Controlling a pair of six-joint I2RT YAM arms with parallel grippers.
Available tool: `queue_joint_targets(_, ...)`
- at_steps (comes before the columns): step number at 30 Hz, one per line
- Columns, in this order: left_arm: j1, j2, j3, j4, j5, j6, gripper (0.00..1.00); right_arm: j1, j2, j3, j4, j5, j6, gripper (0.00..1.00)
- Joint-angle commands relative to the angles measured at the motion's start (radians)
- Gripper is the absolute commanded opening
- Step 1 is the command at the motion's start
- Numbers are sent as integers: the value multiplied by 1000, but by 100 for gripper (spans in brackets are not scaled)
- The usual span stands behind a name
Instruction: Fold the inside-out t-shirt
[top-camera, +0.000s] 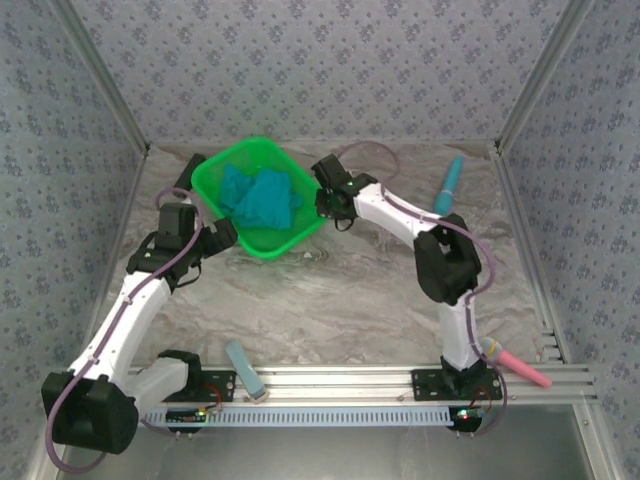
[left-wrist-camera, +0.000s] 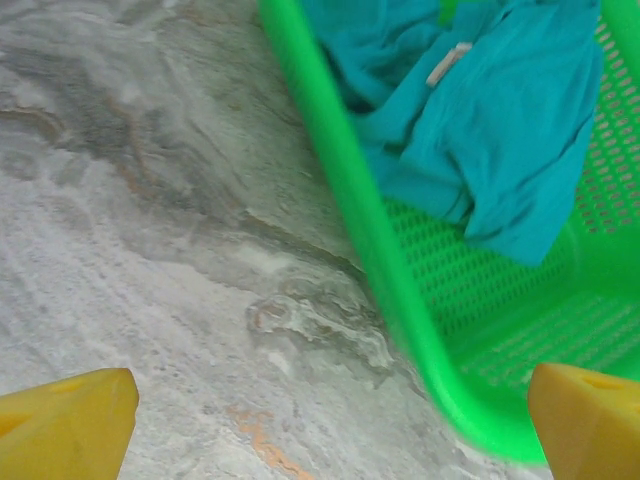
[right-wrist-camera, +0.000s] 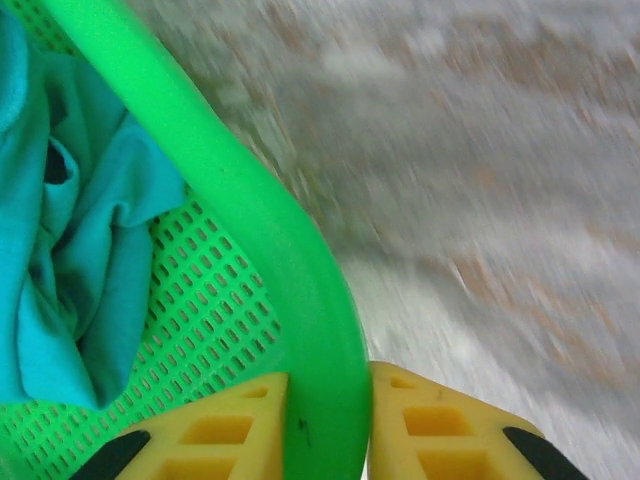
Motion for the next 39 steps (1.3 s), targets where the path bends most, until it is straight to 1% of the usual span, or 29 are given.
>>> queue_joint_targets(1, -23, 32, 39, 0, 34, 26, 100, 50, -156, -183, -52, 19, 118, 25)
queue_joint_targets(4, -41, 72, 36, 24, 63, 30, 100, 72, -259, -328, -49, 26, 154, 32)
queue_joint_targets(6, -58, 98, 52, 24, 75, 43, 100, 74, -313, -378, -43, -5, 95, 43)
queue_joint_targets(8, -82, 121, 82, 9, 70, 52, 100, 75, -367, -393, -57, -14, 7, 52)
queue_joint_targets(11, -131, 162, 113, 39, 72, 81, 100, 68, -429, -393, -47, -14, -153, 60)
queue_joint_targets(12, -143, 187, 128, 44, 72, 86, 100, 60, -438, -388, -50, -13, -182, 62)
queue_joint_targets(14, -165, 262, 179, 35, 75, 98, 100, 22, -445, -376, -36, -37, -232, 66)
queue_joint_targets(16, -179, 345, 235, 13, 72, 107, 100, -27, -440, -381, 15, -91, -268, 70)
queue_joint_targets(19, -195, 467, 310, -5, 66, 123, 100, -94, -419, -390, 95, -228, -321, 73)
queue_joint_targets(23, -223, 616, 424, -48, 75, 135, 100, -117, -378, -354, 114, -314, -375, 73)
queue_joint_targets(26, -258, 707, 492, -72, 55, 149, 100, -112, -338, -336, 140, -332, -396, 73)
queue_joint_targets(29, -278, 791, 538, -100, 23, 150, 100, -107, -282, -294, 116, -324, -400, 73)
queue_joint_targets(30, -280, 810, 546, -105, 21, 151, 98, -106, -266, -282, 108, -320, -405, 73)
queue_joint_targets(32, -280, 845, 557, -104, 32, 163, 92, -101, -236, -265, 99, -308, -421, 73)
queue_joint_targets(33, -281, 853, 560, -104, 34, 170, 86, -103, -225, -261, 96, -306, -426, 73)
queue_joint_targets(36, -281, 847, 571, -120, 33, 197, 60, -103, -202, -246, 83, -312, -429, 72)
queue_joint_targets(39, -278, 801, 594, -149, 51, 219, 35, -94, -194, -252, 84, -333, -442, 70)
